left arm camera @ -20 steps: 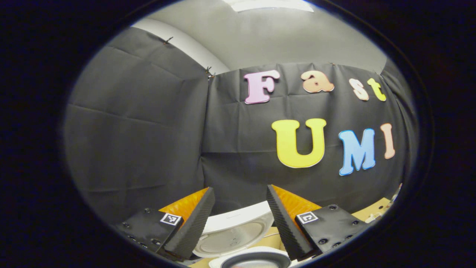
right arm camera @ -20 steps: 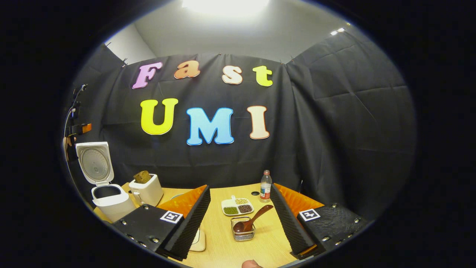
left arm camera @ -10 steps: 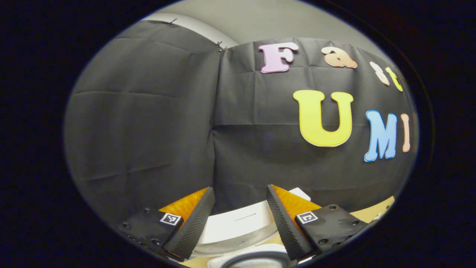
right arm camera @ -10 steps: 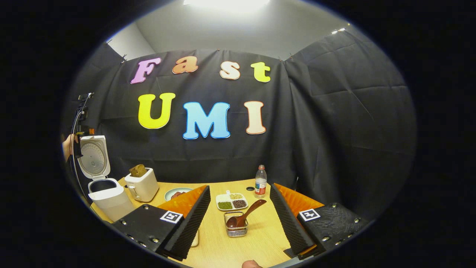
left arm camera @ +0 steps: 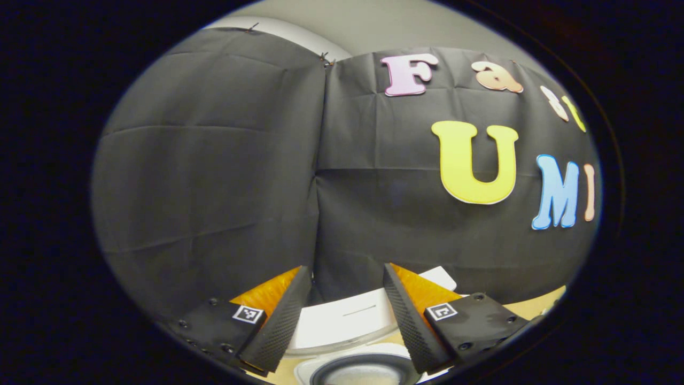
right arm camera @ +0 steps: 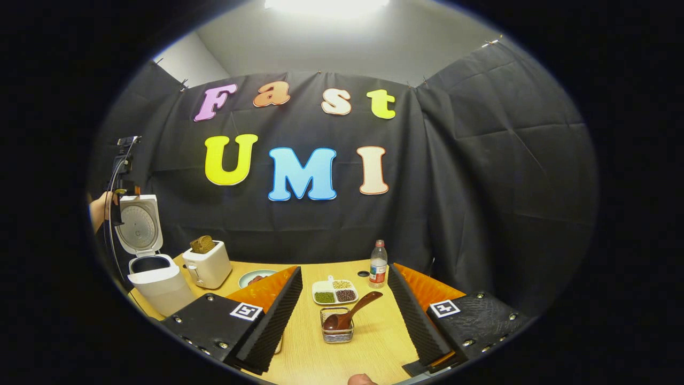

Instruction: Close the left gripper, press the button to open the rice cooker; take a wooden spoon from the chopstick holder with the right hand, scoop a spoonful of rice and pour it into the rice cooker, then put the wooden spoon back into the chopstick holder.

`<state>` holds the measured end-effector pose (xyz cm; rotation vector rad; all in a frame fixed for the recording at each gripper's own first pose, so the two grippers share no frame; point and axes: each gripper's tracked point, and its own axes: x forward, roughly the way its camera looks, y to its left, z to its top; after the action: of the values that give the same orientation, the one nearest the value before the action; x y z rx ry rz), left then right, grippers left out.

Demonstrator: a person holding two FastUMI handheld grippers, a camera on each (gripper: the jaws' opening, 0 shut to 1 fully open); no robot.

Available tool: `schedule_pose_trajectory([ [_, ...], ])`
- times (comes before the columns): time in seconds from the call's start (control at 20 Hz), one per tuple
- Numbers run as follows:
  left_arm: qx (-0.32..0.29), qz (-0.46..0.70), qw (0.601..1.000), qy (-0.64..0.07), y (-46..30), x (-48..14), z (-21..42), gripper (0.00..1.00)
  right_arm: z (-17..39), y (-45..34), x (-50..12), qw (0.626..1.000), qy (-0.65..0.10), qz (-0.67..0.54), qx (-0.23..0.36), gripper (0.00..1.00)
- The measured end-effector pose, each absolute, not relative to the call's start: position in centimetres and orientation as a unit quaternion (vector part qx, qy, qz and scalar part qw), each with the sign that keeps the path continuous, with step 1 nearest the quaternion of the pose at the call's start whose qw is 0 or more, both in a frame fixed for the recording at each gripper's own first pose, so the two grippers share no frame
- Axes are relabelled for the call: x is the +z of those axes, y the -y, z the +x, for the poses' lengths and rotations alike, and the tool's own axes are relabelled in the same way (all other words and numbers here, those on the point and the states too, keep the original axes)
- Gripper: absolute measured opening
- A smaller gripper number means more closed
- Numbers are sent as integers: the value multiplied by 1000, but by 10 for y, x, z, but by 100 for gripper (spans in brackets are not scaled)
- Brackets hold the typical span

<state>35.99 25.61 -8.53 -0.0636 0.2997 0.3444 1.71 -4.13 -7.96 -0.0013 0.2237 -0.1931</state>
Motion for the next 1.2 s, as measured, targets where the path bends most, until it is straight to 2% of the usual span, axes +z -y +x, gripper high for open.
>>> schedule_pose_trajectory([
  [0.05, 170, -31, 974, -148, -251, -86, 355, 95, 17, 45, -77, 990, -111, 1, -92, 98],
  [0.15, 171, -32, 974, -146, -241, -86, 344, 92, 19, 52, -73, 991, -107, -1, -85, 98],
  [0.2, 172, -31, 974, -146, -236, -86, 341, 95, 19, 56, -71, 991, -106, -3, -83, 98],
  [0.25, 173, -30, 974, -145, -231, -87, 338, 92, 20, 60, -67, 991, -103, -5, -80, 98],
  [0.65, 172, -40, 971, -161, -188, -106, 292, 92, 23, 77, -48, 995, -90, -7, -44, 98],
  [0.75, 169, -40, 971, -166, -175, -113, 280, 95, 27, 80, -48, 995, -87, -8, -37, 98],
  [0.8, 168, -38, 971, -168, -169, -120, 273, 91, 29, 81, -49, 996, -86, -10, -33, 98],
  [0.85, 167, -39, 970, -171, -165, -123, 267, 99, 30, 81, -49, 996, -86, -13, -29, 98],
  [0.9, 167, -43, 969, -175, -163, -129, 261, 95, 30, 82, -50, 996, -86, -15, -25, 98],
  [1.0, 167, -48, 967, -184, -155, -137, 251, 99, 32, 86, -52, 996, -87, -17, -18, 98],
  [1.05, 168, -49, 966, -188, -150, -141, 247, 91, 32, 89, -53, 996, -87, -18, -17, 98],
  [1.1, 167, -49, 966, -192, -146, -146, 244, 99, 34, 96, -57, 996, -88, -19, -17, 98],
  [1.15, 167, -51, 963, -203, -140, -150, 242, 91, 33, 98, -59, 996, -89, -19, -15, 98],
  [1.2, 168, -56, 961, -213, -137, -158, 239, 95, 33, 100, -59, 996, -91, -19, -14, 98],
])
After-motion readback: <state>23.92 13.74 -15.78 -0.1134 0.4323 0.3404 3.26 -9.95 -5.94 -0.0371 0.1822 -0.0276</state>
